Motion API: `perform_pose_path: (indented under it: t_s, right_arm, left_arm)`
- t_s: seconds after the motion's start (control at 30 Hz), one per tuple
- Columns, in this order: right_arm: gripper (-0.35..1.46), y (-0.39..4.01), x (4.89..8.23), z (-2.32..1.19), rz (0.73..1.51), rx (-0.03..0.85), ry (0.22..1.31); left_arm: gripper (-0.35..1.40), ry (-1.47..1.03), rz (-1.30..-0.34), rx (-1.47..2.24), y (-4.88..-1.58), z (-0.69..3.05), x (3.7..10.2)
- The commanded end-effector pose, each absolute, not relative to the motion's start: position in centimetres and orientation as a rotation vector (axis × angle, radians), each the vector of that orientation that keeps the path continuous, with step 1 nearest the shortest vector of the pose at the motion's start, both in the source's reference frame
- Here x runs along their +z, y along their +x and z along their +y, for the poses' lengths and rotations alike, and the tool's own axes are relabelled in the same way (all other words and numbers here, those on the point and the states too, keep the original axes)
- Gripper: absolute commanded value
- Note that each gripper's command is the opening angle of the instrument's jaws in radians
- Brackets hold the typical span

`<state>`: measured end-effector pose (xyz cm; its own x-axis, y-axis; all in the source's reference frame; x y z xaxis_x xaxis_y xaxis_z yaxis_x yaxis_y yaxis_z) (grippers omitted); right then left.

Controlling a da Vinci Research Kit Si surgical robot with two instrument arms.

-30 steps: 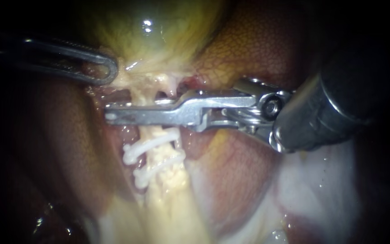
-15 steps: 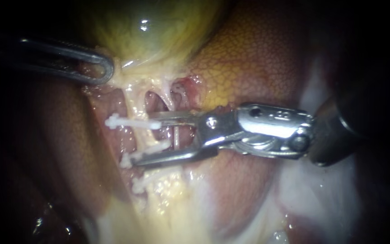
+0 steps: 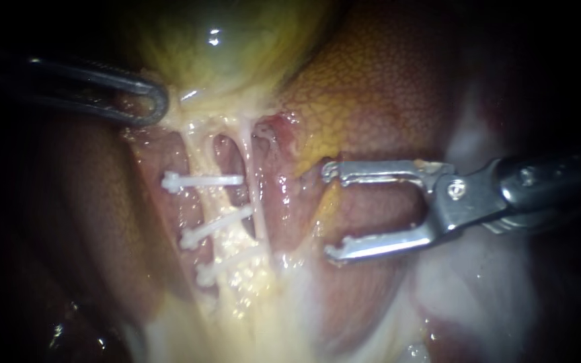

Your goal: Going back third clip left tube

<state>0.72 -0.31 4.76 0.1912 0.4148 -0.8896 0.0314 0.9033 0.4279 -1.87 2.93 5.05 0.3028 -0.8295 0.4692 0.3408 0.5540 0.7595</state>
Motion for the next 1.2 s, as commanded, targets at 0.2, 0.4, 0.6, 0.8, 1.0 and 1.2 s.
perform_pose_path:
  t_s: [0.2, 0.4, 0.6, 0.8, 1.0, 1.2]
  right_arm:
    - [0.50, 0.64, 4.76, -0.32, 1.310, 0.237, 0.386]
    - [0.49, 0.59, 4.75, -0.33, 1.288, 0.214, 0.385]
    - [0.49, 0.58, 4.75, -0.34, 1.257, 0.199, 0.382]
    - [0.49, 0.56, 4.75, -0.35, 1.256, 0.200, 0.381]
    - [0.49, 0.56, 4.75, -0.35, 1.256, 0.201, 0.381]
    - [0.50, 0.63, 4.76, -0.37, 1.252, 0.201, 0.378]
  left_arm:
    - [-0.35, 0.592, -0.974, -0.841, -1.91, 2.92, 5.07]
    - [-0.35, 0.583, -0.975, -0.842, -2.08, 2.86, 5.19]
    - [-0.35, 0.587, -0.979, -0.833, -2.26, 2.81, 5.38]
    - [-0.35, 0.590, -0.975, -0.826, -2.36, 2.85, 5.54]
    - [-0.35, 0.594, -0.976, -0.821, -2.40, 2.84, 5.60]
    - [-0.35, 0.596, -0.976, -0.819, -2.36, 2.83, 5.58]
